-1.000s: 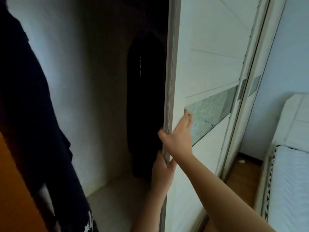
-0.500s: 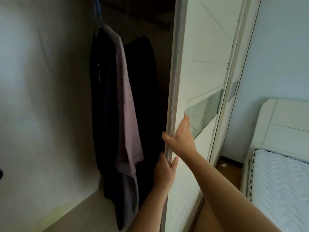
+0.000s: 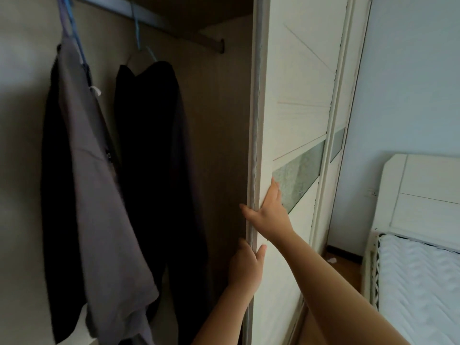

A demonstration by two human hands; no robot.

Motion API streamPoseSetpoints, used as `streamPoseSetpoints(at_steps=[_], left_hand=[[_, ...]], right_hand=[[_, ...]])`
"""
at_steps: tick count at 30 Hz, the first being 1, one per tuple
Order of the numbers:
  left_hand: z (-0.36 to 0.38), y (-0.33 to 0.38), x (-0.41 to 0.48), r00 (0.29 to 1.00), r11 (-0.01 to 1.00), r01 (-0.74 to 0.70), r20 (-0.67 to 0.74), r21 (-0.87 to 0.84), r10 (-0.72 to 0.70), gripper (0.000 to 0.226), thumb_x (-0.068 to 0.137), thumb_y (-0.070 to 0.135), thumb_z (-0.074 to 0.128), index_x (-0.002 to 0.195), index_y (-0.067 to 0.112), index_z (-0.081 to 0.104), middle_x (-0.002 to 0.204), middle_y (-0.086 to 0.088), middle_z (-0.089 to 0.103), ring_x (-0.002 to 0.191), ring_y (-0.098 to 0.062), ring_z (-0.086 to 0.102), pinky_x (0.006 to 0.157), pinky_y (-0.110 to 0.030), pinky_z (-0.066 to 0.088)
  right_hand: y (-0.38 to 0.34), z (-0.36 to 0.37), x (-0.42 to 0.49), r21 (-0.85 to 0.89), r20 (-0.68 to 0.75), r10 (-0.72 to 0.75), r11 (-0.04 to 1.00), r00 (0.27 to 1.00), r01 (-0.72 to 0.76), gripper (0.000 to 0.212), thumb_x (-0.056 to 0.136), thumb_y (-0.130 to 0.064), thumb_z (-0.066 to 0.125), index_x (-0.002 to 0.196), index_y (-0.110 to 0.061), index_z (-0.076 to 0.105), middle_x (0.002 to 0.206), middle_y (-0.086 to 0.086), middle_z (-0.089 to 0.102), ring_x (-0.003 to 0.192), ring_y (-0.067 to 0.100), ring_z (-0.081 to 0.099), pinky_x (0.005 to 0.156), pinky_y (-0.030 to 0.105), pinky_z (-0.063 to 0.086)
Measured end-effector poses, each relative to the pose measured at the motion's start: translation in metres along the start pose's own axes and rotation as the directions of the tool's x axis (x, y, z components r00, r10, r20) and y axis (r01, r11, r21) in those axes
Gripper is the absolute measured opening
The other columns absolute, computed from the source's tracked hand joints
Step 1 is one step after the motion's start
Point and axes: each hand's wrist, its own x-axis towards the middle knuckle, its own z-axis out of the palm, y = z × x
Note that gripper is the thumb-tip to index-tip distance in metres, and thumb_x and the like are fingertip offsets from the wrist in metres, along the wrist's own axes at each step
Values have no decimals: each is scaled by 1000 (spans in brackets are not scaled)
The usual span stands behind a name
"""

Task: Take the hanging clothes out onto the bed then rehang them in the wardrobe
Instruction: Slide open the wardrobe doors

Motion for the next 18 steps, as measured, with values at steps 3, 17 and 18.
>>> streamPoseSetpoints(at_steps=[3, 17, 18], left_hand=[[5, 10, 12, 1000, 999, -17, 12, 38, 17, 135, 32, 85, -30, 116, 11, 46, 111, -6, 63, 100, -19, 64, 79, -25, 52], [33, 21, 39, 998, 995, -67, 3, 80, 67, 63, 89, 61, 26, 115, 6, 46, 108, -12, 62, 94, -23, 62, 72, -25, 48], [32, 22, 39, 998, 995, -59, 9, 83, 59, 53, 92, 51, 35, 116, 6, 45, 108, -13, 61, 94, -23, 62, 72, -26, 48]], right_hand=[[12, -3, 15, -21, 3, 11, 1000, 1000, -11, 98, 81, -49, 58, 147, -17, -9, 158, 5, -5, 139, 32, 28, 107, 40, 36], [38, -5, 45, 1, -9, 16, 1000, 1000, -16, 100, 79, -54, 58, 147, -20, -8, 158, 5, -3, 138, 33, 30, 107, 43, 35], [38, -5, 46, 9, -9, 19, 1000, 1000, -19, 100, 79, -54, 58, 147, -20, -8, 158, 4, -3, 137, 33, 31, 107, 43, 35]])
